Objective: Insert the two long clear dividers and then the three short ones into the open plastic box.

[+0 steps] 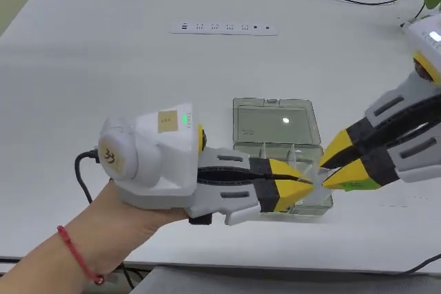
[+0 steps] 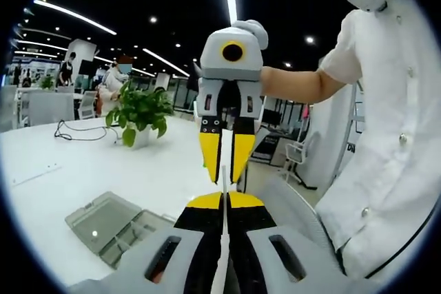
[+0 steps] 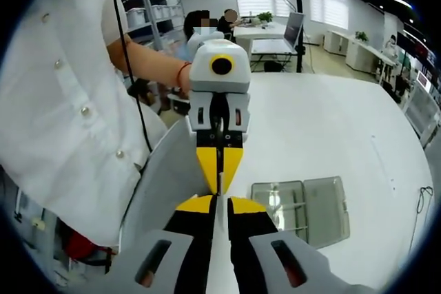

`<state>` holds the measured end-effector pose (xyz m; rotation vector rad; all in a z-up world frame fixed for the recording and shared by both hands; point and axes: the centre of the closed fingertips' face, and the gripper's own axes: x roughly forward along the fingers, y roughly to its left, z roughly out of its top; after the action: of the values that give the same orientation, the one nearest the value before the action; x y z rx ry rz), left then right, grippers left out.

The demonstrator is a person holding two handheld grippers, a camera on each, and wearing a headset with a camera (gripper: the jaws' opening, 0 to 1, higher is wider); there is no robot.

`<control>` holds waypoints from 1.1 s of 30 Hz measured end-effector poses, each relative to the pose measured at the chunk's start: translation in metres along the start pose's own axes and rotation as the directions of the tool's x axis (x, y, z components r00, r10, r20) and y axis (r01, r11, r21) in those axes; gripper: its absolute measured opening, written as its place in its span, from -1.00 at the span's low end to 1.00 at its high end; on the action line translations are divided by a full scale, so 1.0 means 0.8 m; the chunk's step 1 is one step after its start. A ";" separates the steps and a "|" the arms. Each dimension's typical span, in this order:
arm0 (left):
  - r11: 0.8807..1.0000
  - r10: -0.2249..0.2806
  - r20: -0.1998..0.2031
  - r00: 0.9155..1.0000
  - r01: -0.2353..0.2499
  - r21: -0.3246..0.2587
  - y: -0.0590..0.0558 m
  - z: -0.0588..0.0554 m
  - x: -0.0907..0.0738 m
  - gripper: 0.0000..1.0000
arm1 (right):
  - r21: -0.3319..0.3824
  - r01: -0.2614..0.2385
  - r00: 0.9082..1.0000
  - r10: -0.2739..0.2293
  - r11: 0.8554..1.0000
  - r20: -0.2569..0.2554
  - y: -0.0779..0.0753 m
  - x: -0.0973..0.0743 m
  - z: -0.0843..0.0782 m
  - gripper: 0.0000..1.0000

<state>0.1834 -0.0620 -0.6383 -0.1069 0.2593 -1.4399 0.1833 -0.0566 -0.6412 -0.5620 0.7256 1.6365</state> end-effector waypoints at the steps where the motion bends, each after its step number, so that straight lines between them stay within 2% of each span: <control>1: 1.000 -0.001 0.001 1.000 0.001 -0.001 0.000 0.000 0.000 -1.00 | 0.000 -0.001 1.000 0.001 1.000 0.000 0.001 0.000 0.000 -0.84; 6: 1.000 -0.002 0.006 1.000 0.002 -0.004 -0.001 0.000 -0.001 -1.00 | -0.002 -0.009 1.000 0.009 1.000 0.007 0.004 0.001 0.001 -0.93; 16: 1.000 0.000 0.006 1.000 0.000 0.004 -0.001 -0.004 -0.003 -1.00 | 0.001 -0.018 1.000 0.018 1.000 0.010 0.008 0.005 0.003 -0.95; 33: 1.000 0.025 0.019 0.999 -0.025 -0.006 0.004 -0.005 -0.010 -1.00 | -0.006 -0.011 1.000 0.011 1.000 0.016 0.003 0.009 0.007 -0.95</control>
<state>0.1848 -0.0529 -0.6418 -0.1215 0.2478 -1.4124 0.1801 -0.0480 -0.6418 -0.5493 0.7135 1.6523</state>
